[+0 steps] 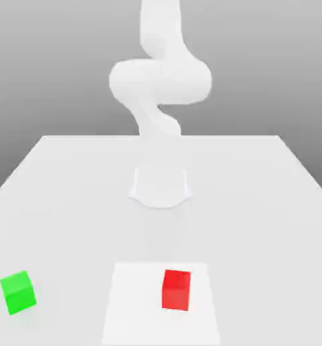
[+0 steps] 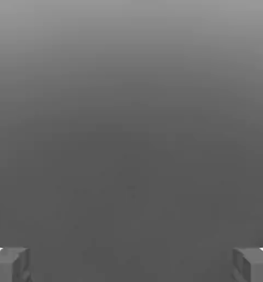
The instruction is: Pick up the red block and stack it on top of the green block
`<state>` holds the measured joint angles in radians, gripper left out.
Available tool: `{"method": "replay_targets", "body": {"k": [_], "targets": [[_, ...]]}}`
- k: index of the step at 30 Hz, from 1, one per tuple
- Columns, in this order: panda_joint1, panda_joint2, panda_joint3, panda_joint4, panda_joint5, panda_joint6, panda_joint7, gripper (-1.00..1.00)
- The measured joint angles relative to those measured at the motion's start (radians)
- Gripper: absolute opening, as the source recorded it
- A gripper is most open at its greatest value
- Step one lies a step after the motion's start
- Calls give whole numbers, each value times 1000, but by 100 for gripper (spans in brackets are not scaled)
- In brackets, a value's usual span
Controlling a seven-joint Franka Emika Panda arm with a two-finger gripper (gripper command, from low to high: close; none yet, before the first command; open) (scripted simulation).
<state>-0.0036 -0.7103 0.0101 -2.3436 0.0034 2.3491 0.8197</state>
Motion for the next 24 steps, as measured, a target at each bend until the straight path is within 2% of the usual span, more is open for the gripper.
{"method": "replay_targets", "body": {"k": [20,24], "targets": [[-5,733,70,-352,-13,401,190,0],[5,878,54,-351,-41,514,218,0]]}}
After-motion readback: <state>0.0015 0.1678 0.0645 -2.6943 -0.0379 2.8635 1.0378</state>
